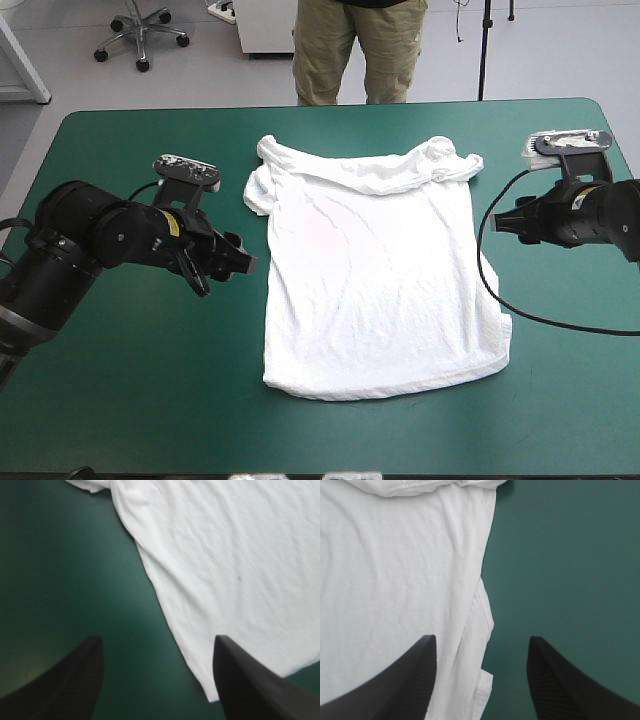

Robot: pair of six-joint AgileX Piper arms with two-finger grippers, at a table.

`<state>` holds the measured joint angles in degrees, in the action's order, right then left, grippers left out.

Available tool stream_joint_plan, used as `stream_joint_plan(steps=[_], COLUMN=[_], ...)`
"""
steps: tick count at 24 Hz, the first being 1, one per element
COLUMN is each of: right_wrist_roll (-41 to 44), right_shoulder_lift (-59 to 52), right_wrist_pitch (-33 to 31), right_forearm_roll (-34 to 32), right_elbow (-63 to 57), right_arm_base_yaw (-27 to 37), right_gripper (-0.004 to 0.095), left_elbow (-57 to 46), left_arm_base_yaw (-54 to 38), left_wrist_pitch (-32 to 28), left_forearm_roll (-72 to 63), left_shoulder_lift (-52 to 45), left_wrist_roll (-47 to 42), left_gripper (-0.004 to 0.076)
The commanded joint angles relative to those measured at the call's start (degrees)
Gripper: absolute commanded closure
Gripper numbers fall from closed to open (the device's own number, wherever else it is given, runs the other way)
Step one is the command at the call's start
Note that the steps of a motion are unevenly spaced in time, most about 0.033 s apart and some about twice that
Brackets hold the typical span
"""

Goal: Fold the cloth

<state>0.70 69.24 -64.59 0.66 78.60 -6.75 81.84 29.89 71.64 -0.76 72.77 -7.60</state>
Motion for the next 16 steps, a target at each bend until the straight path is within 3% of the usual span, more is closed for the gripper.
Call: stream_joint_plan(steps=[1,10,16], right_wrist_roll=[0.1,0.6,0.6], right_shoulder_lift=[-2.3,-2.4,-2.4], right_wrist_pitch=[1.3,1.3,1.5], right_forearm_roll=[-0.7,-0.7,-0.7], right_elbow=[1.3,1.3,1.2], right_arm_base_yaw=[0.5,0.5,0.5], right_gripper=[0.0399,0.0399,0.0399], left_elbow=[-2.3,-20.4,-27.2], left_arm_base_yaw=[6.6,22.1,22.2], left_wrist_pitch=[-1.4,-8.8,-12.3], left_forearm_roll=[3.7,8.0,6.5], left_shoulder_lift=[-1.6,-1.5,-1.5], left_wrist_roll=[-8.9,-29.8,-31.8], left_gripper=[0.0270,0.0269,0.0269])
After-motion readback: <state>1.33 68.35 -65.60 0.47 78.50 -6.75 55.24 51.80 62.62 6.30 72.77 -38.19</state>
